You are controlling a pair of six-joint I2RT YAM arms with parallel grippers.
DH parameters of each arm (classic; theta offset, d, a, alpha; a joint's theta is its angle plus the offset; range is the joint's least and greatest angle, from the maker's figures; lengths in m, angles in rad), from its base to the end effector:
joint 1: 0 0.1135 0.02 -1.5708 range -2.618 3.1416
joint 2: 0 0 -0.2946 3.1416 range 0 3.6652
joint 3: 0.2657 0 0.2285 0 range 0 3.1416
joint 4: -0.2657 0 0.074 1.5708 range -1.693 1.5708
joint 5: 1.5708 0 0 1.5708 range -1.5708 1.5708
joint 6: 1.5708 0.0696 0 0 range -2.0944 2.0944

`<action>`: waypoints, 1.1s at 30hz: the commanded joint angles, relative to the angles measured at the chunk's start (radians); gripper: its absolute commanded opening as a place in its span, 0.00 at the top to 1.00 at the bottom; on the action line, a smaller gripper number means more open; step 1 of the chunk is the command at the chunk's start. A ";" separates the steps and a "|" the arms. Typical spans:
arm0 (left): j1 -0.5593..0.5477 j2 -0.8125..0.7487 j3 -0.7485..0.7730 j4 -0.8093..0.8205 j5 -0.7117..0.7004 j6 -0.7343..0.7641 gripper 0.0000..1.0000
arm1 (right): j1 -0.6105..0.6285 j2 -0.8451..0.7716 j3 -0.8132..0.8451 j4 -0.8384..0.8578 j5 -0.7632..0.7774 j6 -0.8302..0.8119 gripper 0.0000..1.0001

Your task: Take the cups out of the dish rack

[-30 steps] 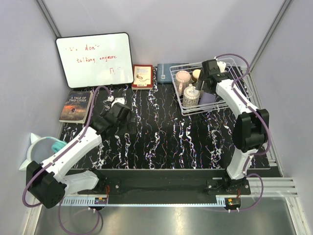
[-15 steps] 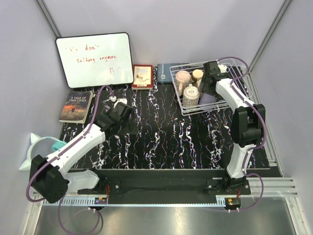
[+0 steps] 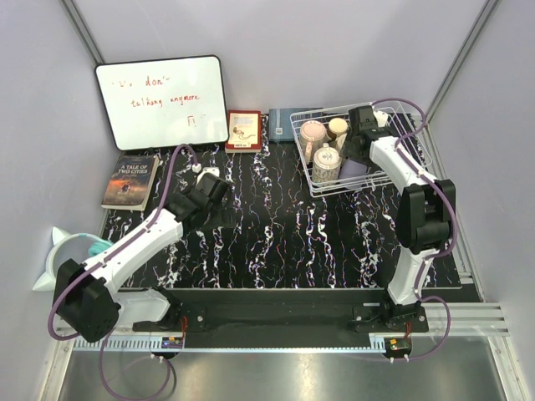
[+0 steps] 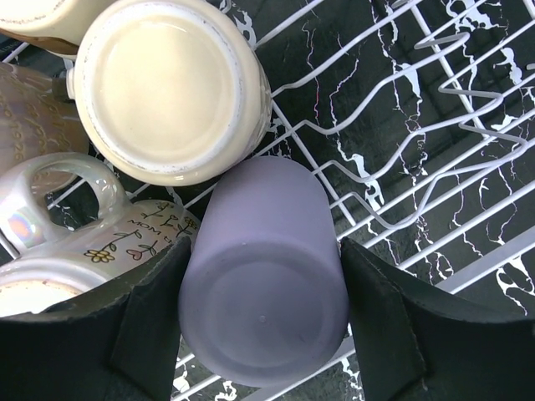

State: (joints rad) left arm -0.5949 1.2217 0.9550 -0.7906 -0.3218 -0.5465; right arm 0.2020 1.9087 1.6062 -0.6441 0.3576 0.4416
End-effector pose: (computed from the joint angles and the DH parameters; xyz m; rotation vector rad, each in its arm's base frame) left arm 0.1917 -0.1031 0.2681 -0.0467 2.5430 -0.0133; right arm 0.4236 0.0619 0.2701 0.4324 2.4029 -0.1692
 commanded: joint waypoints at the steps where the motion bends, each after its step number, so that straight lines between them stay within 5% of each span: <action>1: -0.002 0.001 0.060 0.040 0.007 0.014 0.01 | -0.003 -0.077 -0.019 0.030 0.018 -0.014 1.00; 14: -0.003 0.016 0.105 0.039 -0.020 0.007 0.01 | -0.003 -0.260 0.038 -0.005 -0.045 -0.020 1.00; 22: -0.002 -0.044 0.148 0.050 -0.082 -0.072 0.01 | -0.003 -0.425 0.081 -0.028 -0.244 0.015 1.00; 27: 0.026 -0.108 0.111 0.178 0.048 -0.128 0.01 | -0.003 -0.549 -0.053 0.081 -0.539 0.121 1.00; 33: 0.116 -0.154 0.034 0.414 0.413 -0.187 0.01 | -0.003 -0.671 -0.355 0.441 -0.822 0.346 1.00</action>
State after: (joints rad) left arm -0.5228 1.0851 1.0176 -0.5961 -0.1638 -0.6724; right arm 0.2008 1.2736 1.4059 -0.4603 -0.1844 0.5961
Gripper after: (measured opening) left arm 0.987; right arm 0.726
